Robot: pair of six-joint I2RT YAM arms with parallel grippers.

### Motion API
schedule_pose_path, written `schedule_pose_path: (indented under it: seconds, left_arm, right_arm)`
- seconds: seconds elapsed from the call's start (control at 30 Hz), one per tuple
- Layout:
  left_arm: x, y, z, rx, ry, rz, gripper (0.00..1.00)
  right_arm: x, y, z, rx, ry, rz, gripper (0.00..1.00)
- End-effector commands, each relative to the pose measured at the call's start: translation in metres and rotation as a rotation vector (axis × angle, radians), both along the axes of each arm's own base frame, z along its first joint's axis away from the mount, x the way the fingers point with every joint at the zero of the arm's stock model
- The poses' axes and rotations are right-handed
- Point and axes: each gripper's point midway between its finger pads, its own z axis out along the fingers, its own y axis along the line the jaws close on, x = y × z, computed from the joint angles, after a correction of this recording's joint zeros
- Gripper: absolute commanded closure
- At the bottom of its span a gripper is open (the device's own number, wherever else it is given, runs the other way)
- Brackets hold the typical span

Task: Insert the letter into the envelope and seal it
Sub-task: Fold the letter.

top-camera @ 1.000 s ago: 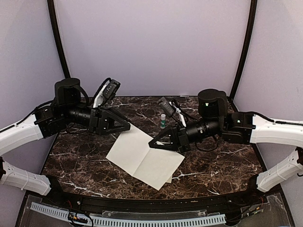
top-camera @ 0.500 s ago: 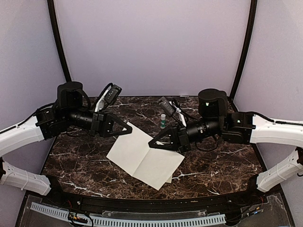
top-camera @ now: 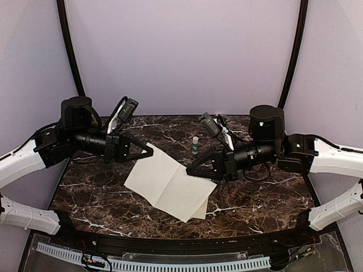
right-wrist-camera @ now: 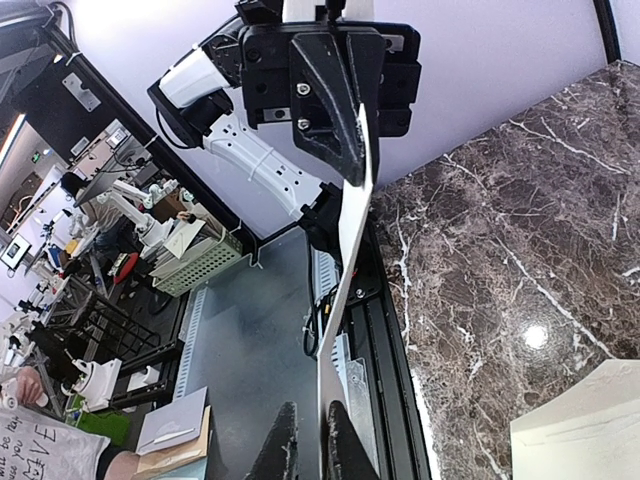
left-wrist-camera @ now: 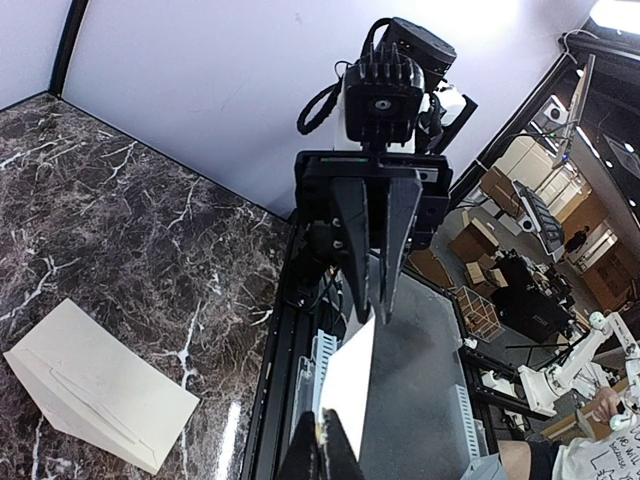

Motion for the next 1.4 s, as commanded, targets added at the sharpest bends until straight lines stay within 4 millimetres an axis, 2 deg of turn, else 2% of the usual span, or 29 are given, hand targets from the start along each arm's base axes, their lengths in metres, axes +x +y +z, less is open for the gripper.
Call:
schedule_pose_path:
  seconds: [0.0, 0.33, 0.57, 0.77, 0.83, 0.9, 0.93, 1.0, 1.03, 1.1, 1.2, 1.27, 1.37]
  left_arm:
    - [0.0, 0.006, 0.011, -0.004, -0.043, 0.013, 1.0]
    - [-0.002, 0.007, 0.017, -0.023, -0.049, 0.005, 1.0]
    - [-0.001, 0.011, 0.016, -0.008, -0.061, 0.024, 1.0]
    - [0.0, 0.011, 0.018, -0.013, -0.061, 0.025, 1.0]
    - [0.003, 0.011, 0.019, -0.008, -0.065, 0.041, 0.92]
    - [0.01, 0.012, 0.018, 0.006, -0.08, 0.084, 0.73]
    - [0.013, 0.014, 0.02, 0.01, -0.09, 0.105, 0.58]
    - [0.031, 0.022, 0.022, 0.043, -0.136, 0.231, 0.45]
    - [0.047, 0.031, 0.021, 0.077, -0.159, 0.339, 0.39]
    - [0.061, 0.049, 0.029, 0.094, -0.218, 0.474, 0.34]
    - [0.062, 0.067, 0.043, 0.075, -0.278, 0.553, 0.3]
    - [0.057, 0.066, 0.045, 0.063, -0.281, 0.528, 0.29]
    - [0.046, 0.05, 0.034, 0.059, -0.226, 0.416, 0.3]
  right_arm:
    - [-0.001, -0.008, 0.005, 0.021, -0.017, -0.02, 0.91]
    - [-0.002, -0.002, -0.015, -0.028, 0.024, 0.006, 0.92]
    - [-0.003, -0.004, -0.017, -0.037, 0.03, 0.001, 1.0]
    - [-0.003, -0.004, -0.015, -0.022, 0.029, 0.001, 1.0]
    - [-0.003, -0.004, -0.012, -0.008, 0.025, 0.001, 1.0]
    - [-0.002, -0.004, -0.01, 0.001, 0.022, -0.004, 1.0]
    - [-0.001, -0.004, -0.008, 0.006, 0.019, -0.009, 1.0]
    - [0.002, -0.005, -0.007, 0.005, 0.016, -0.035, 1.0]
    - [0.005, -0.005, -0.008, -0.003, 0.016, -0.056, 1.0]
    - [0.015, -0.009, -0.012, -0.021, 0.011, -0.12, 1.0]
    - [0.026, -0.015, -0.018, -0.035, 0.015, -0.191, 1.0]
    - [0.032, -0.019, -0.017, -0.023, 0.018, -0.226, 1.0]
    - [0.039, -0.022, -0.014, -0.001, 0.018, -0.254, 1.0]
